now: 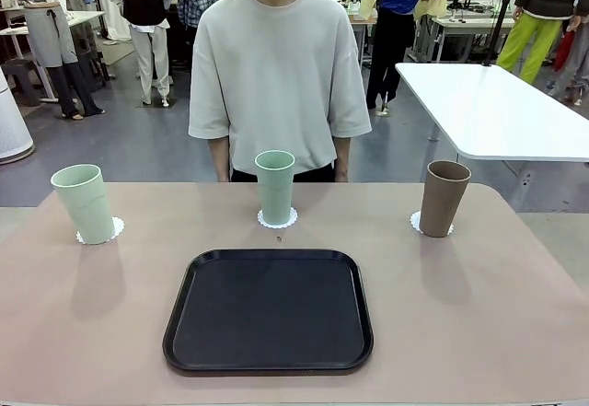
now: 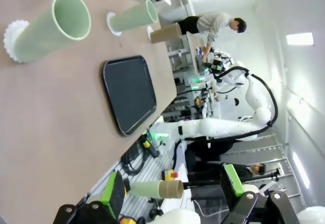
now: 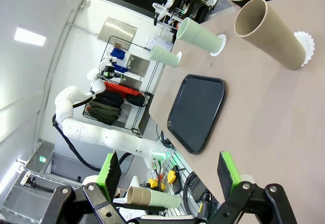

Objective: Place coasters on the table and set cups on them.
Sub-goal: Take one Reusable plastic cup from the Flat Tray and place it on a coaster set by the human.

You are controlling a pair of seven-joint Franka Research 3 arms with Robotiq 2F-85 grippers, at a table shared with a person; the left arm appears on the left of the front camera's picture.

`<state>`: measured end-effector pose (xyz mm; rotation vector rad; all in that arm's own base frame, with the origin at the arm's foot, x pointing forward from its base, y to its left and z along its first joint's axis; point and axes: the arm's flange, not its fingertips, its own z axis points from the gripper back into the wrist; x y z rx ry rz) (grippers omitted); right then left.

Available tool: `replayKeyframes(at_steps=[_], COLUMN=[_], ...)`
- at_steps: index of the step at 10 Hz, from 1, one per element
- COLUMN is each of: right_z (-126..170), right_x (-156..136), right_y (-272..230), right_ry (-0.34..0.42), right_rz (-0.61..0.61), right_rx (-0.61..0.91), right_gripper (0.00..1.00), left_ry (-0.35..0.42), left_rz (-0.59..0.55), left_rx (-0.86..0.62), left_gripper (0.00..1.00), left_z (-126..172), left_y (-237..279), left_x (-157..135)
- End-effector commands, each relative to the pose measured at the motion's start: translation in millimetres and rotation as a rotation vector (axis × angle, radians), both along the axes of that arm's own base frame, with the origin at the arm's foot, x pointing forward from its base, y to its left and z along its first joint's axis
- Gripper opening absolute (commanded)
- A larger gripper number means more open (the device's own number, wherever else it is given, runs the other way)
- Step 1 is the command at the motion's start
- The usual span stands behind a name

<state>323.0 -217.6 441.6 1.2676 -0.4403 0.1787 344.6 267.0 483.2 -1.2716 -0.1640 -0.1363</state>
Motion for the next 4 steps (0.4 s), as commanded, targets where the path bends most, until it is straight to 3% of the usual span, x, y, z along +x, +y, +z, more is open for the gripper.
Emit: replayKeyframes(at_steps=[1, 4], right_z=[0.5, 0.5], right_x=[0.0, 0.0], right_y=[0.3, 0.3], right_ry=[-0.008, -0.008], right_rz=[-0.001, -0.001], right_rx=[0.015, 0.015], right_gripper=[1.0, 1.0], left_ry=[0.014, 0.014], left_rz=[0.019, 0.019], left_rx=[-0.008, -0.008], left_gripper=[1.0, 1.0], left_z=[1.1, 1.1], left_y=[2.8, 2.8], left_x=[-1.1, -1.1])
